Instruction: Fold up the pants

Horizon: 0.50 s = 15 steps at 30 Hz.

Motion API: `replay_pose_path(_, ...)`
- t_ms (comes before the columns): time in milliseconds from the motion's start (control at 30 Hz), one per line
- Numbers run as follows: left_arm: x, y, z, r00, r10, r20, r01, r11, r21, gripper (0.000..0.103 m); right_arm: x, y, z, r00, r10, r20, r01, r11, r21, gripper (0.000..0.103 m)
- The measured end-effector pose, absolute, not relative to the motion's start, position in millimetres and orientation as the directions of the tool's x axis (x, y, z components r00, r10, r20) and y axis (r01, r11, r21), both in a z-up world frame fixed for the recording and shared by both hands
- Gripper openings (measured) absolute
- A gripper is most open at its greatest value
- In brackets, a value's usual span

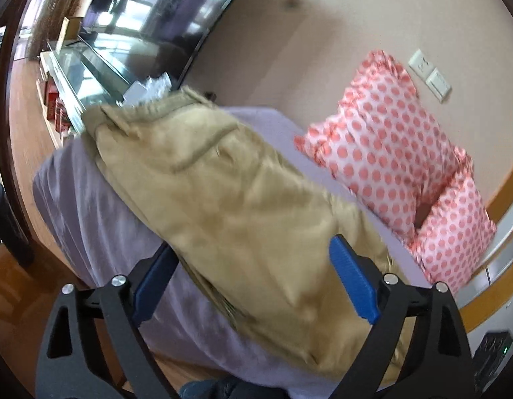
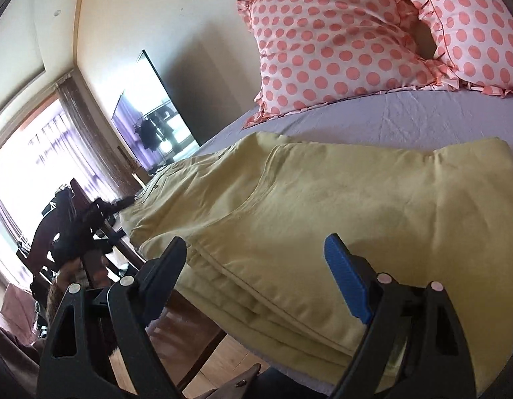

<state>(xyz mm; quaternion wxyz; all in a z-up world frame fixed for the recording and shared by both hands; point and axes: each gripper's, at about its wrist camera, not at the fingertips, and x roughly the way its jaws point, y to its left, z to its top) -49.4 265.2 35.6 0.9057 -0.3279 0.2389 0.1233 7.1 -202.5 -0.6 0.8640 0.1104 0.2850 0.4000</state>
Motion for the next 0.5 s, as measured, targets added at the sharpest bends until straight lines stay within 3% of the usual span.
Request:
replay_pose_path(33,-47.1,273.4,36.6,0.859,0.068,-0.508,-0.384,0.743,-0.548,0.087,7.7,-203.2,-1.1,0.517,0.755,-0.403,-0.627,0.655,0.423,0.087)
replay_pose_path(100,-42.4,292.4,34.2,0.854,0.073,-0.514,-0.409,0.705,-0.579,0.07,8.2,-205.0,-2.0,0.517,0.756,-0.401,-0.621,0.654,0.432,0.087)
replay_pose_path(133,-40.4,306.7,30.1,0.851,0.071,-0.52,-0.429,0.665,-0.611,0.066,8.3,-206.0,-2.9,0.515,0.758,-0.4,-0.619,0.652,0.438,0.088)
replay_pose_path(233,-41.4,331.5,21.4,0.864,0.042,-0.502,-0.43,0.579,-0.693,0.033,7.3,-209.4,-4.4,0.518,0.76,-0.392,-0.615,0.65,0.447,0.088)
replay_pose_path(267,-42.1,336.0,19.7,0.86,0.044,-0.509,-0.443,0.562,-0.699,0.013,7.1,-211.3,-4.8,0.52,0.761,-0.388,-0.613,0.649,0.451,0.088)
replay_pose_path(367,-34.4,323.9,37.1,0.829,0.093,-0.551,-0.468,0.653,-0.595,0.007,6.8,-217.8,-4.7,0.526,0.762,-0.376,-0.609,0.647,0.459,0.088)
replay_pose_path(500,-16.3,272.2,96.5,0.851,0.14,-0.506,-0.384,0.823,-0.419,0.006,5.3,-246.3,1.8,0.581,0.747,-0.324,-0.579,0.659,0.48,0.088)
